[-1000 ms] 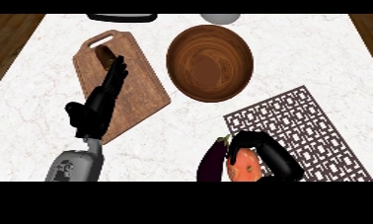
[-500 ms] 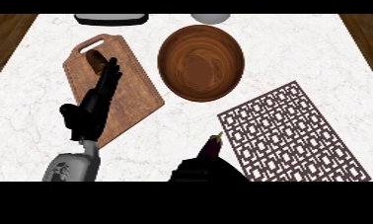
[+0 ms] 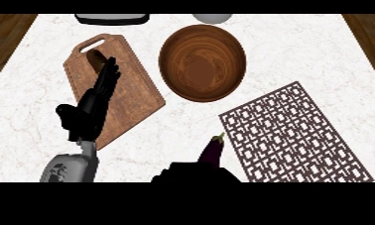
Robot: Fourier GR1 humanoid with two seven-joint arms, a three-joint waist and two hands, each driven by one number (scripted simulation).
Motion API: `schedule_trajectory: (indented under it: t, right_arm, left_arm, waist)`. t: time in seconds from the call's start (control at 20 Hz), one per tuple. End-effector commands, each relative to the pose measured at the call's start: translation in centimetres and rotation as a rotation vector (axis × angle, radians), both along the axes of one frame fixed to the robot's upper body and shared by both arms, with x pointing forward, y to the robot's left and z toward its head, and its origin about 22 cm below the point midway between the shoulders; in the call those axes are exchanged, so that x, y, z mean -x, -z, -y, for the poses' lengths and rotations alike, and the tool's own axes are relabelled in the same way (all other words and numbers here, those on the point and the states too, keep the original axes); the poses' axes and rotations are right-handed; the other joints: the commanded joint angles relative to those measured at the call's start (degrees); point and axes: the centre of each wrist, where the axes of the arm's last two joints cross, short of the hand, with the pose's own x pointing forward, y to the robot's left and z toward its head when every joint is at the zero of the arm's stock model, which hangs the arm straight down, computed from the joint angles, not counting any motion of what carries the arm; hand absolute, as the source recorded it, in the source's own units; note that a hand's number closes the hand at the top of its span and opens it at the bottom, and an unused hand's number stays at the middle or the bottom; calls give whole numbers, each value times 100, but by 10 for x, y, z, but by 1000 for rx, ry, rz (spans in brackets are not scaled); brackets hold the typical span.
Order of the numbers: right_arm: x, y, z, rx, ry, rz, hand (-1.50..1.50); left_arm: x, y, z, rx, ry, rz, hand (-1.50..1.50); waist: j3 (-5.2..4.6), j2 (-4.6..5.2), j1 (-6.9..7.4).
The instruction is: Pick the squash from the placemat and place it in the bowl
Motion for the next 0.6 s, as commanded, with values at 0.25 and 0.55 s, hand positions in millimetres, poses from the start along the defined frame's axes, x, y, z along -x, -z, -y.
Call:
schedule_trajectory:
  t: [0.25,0.55]
  right_arm:
    - [-46,-64,-30,5,133,-3,150]
    - [-103,-79,-46,135,261,38,150]
  left_arm:
    - [-7,4,-12,5,11,-3,0]
    - [-15,3,3,-1,5,-1,0]
  waist:
    - [5,20,-1]
    - [4,39,-19]
